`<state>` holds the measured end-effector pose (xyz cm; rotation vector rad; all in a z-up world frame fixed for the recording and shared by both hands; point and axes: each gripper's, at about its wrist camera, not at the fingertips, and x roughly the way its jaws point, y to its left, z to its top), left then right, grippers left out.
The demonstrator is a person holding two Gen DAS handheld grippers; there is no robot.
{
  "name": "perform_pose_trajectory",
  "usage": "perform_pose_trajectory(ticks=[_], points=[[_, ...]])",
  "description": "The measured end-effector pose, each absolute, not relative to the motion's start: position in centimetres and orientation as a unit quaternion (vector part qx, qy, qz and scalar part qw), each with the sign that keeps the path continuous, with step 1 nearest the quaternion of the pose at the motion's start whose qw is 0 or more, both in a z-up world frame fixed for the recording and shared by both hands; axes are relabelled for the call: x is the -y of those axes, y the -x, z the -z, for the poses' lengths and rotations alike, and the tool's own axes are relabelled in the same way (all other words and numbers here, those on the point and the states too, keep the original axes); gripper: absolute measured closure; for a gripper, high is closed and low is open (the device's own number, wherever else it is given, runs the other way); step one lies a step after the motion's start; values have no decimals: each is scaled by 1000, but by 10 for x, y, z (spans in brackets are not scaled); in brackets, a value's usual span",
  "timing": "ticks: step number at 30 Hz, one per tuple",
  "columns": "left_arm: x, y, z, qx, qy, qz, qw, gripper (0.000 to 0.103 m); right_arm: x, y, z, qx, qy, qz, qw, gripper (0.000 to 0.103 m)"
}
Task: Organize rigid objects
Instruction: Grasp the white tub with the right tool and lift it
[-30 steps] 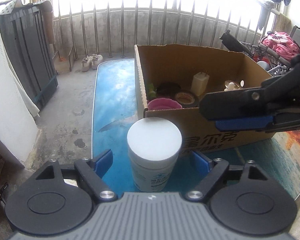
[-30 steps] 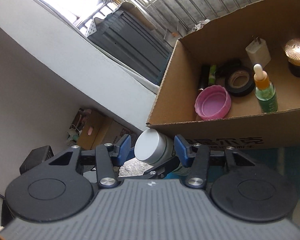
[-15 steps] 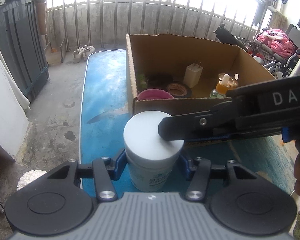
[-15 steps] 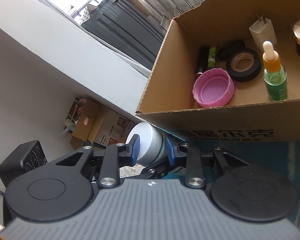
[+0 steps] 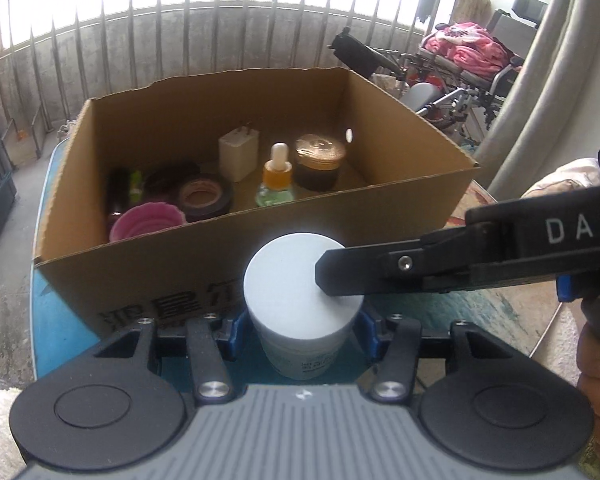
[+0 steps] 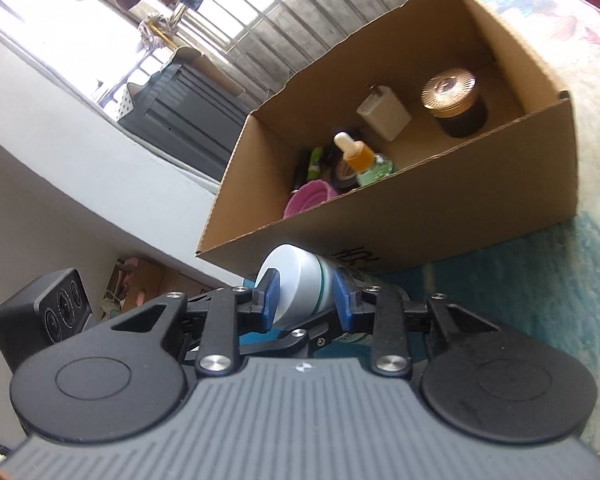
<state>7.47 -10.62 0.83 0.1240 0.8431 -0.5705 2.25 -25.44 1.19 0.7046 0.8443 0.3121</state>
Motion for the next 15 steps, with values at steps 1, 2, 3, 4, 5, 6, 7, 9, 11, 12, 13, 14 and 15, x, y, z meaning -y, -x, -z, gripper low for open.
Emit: perform_pose_trajectory(ticks=[1, 2, 3, 4, 5, 6, 7, 9, 11, 12, 13, 14, 15], points=[[113, -75, -9, -403, -63, 279, 870, 49, 259, -19, -12, -397, -335, -142, 842, 74], [118, -74, -9, -402, -67, 283, 868, 49, 264, -17, -12, -395, -337, -138, 844, 73], [124, -74, -9, -400, -71, 288, 867, 49, 267, -15, -12, -393, -338, -134, 845, 73], [128, -74, -9, -400, -74, 292, 866, 49, 270, -14, -11, -393, -339, -131, 845, 73], [132, -75, -8, -400, -76, 294, 865, 49, 271, -14, -9, -392, -339, -128, 845, 73], [135, -75, -7, -400, -79, 296, 864, 49, 273, -10, -9, -392, -340, -126, 845, 73], [138, -75, -7, -399, -84, 296, 864, 49, 274, -10, -8, -391, -342, -126, 845, 73], [142, -76, -7, -398, -93, 297, 863, 50, 276, -11, -6, -391, -343, -125, 845, 73], [145, -77, -7, -400, -96, 296, 862, 49, 277, -11, -6, -390, -345, -126, 844, 72], [145, -78, -7, -401, -96, 296, 861, 49, 277, -9, -6, -390, -347, -126, 844, 72], [146, -79, -6, -402, -97, 295, 861, 49, 278, -9, -5, -390, -349, -127, 843, 72], [146, -80, -6, -403, -97, 294, 861, 49, 279, -8, -6, -390, -351, -127, 841, 71], [147, -81, -5, -405, -97, 293, 861, 49, 278, -8, -6, -391, -353, -127, 841, 71]])
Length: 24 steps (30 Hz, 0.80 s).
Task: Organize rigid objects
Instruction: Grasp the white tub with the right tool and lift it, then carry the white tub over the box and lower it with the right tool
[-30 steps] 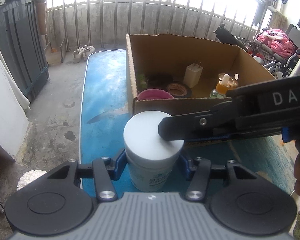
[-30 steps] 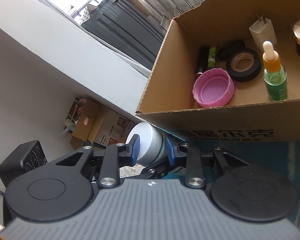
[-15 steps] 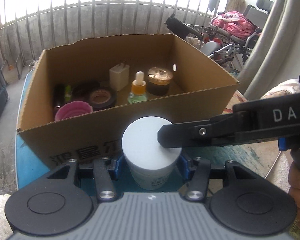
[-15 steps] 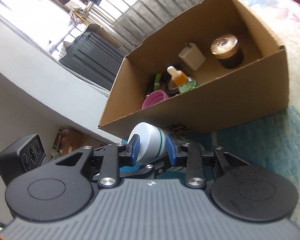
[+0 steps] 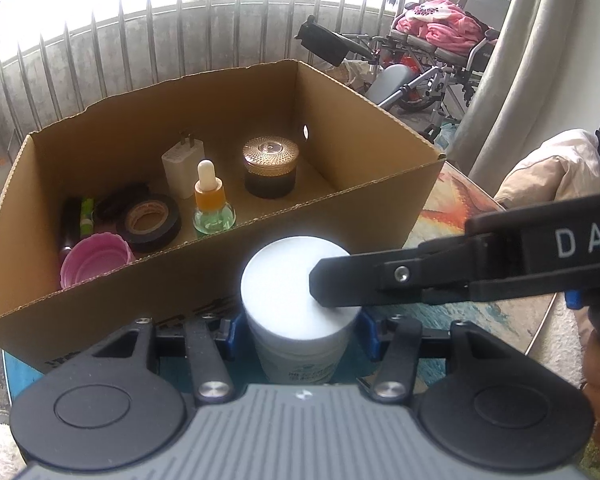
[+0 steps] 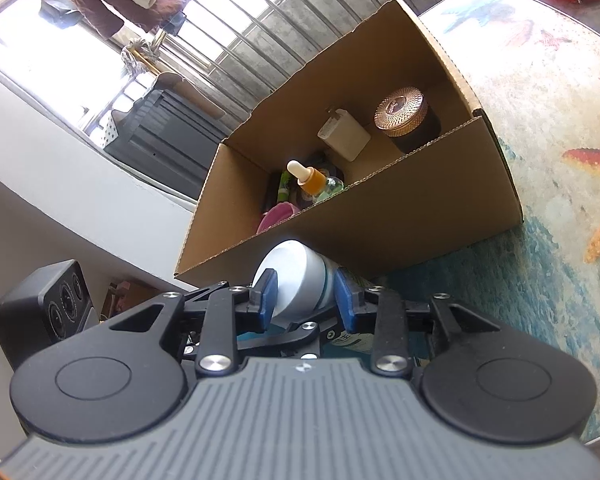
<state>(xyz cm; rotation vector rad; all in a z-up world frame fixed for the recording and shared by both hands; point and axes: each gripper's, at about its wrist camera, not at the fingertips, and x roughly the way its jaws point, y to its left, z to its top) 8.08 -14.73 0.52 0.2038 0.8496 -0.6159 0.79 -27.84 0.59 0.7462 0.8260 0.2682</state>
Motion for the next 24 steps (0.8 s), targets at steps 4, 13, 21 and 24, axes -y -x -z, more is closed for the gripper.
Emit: perform_pose_trajectory(ticks=[4, 13, 21, 24], points=[[148, -84, -2, -410, -96, 291, 859, 49, 276, -8, -8, -393, -356, -126, 838, 69], [149, -86, 0, -410, -93, 288, 861, 49, 275, -10, -8, -393, -355, -124, 839, 68], [149, -85, -2, -408, -91, 290, 861, 49, 273, -11, -10, -394, -349, -125, 841, 67], [148, -84, -2, -407, -89, 290, 862, 49, 272, -11, -12, -393, -347, -126, 842, 67]])
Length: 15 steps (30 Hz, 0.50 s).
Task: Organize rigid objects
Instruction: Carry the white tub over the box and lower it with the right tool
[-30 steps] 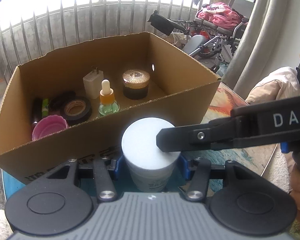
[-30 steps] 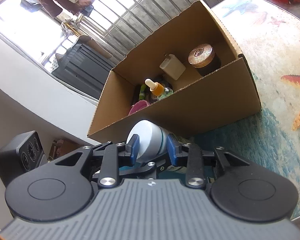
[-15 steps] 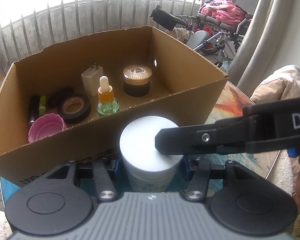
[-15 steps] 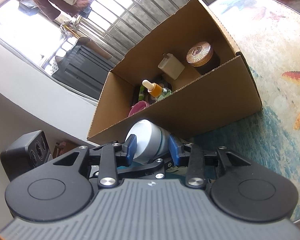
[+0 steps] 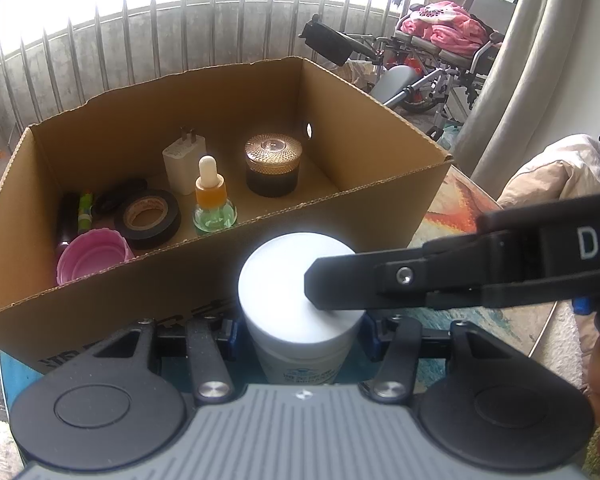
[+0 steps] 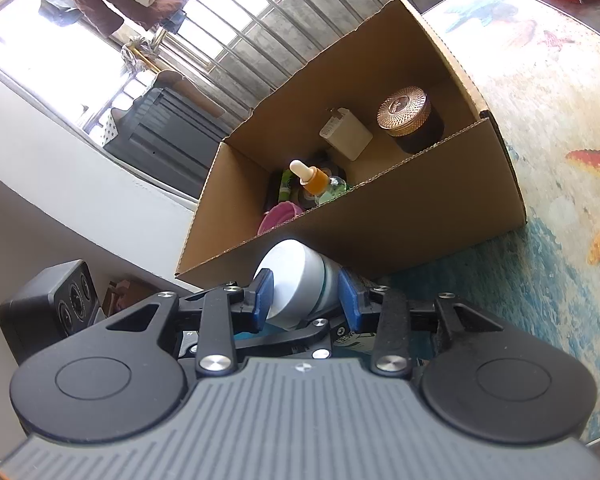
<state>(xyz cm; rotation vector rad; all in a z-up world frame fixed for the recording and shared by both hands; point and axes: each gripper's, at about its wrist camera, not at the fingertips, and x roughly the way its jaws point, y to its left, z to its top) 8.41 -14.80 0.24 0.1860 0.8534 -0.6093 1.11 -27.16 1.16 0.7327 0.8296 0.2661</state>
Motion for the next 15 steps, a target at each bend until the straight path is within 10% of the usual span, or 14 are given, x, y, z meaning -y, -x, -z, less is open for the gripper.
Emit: perform_pose_trajectory(ticks=[15], points=[[140, -73, -14, -390, -85, 290, 870, 49, 267, -3, -24, -377, -334, -135, 853, 67]])
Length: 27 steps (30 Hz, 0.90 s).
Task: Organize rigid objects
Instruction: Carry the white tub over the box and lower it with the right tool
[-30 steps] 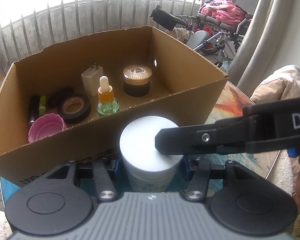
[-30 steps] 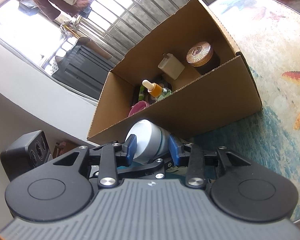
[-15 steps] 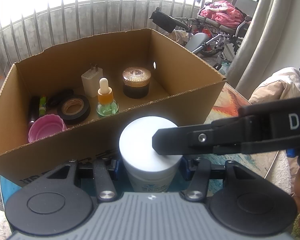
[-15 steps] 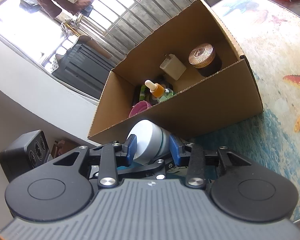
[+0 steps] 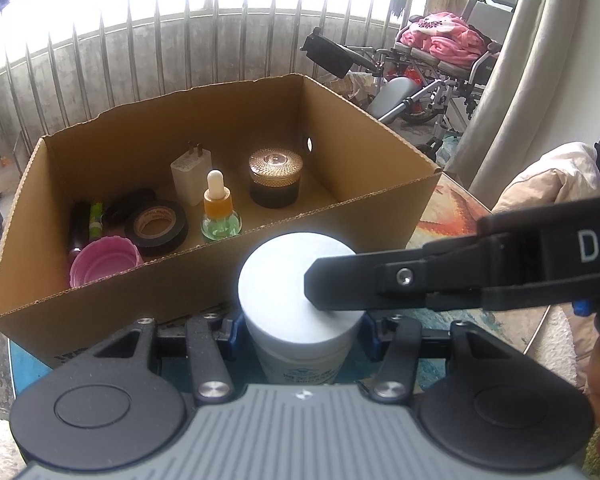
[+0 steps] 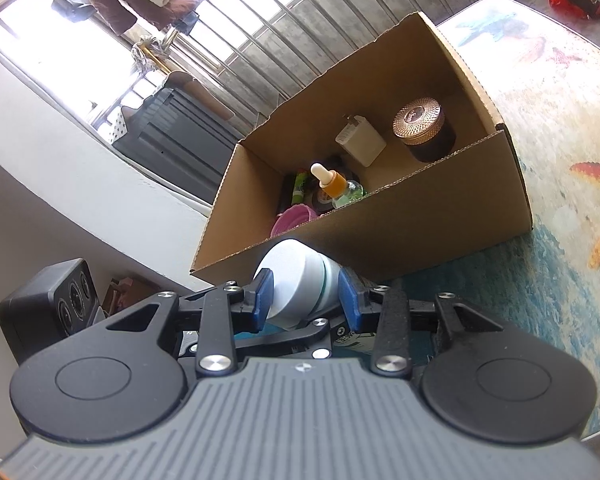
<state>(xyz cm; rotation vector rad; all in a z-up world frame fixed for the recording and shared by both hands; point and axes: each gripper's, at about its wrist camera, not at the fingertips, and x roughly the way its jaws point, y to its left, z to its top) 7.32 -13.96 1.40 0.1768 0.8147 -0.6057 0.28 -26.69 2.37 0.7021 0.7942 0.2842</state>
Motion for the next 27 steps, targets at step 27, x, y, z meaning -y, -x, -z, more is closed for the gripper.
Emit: perform_pose_trajectory(ticks=[27], points=[[174, -93, -125, -269, -90, 317, 905, 49, 310, -16, -138, -255, -269, -147, 917, 67]])
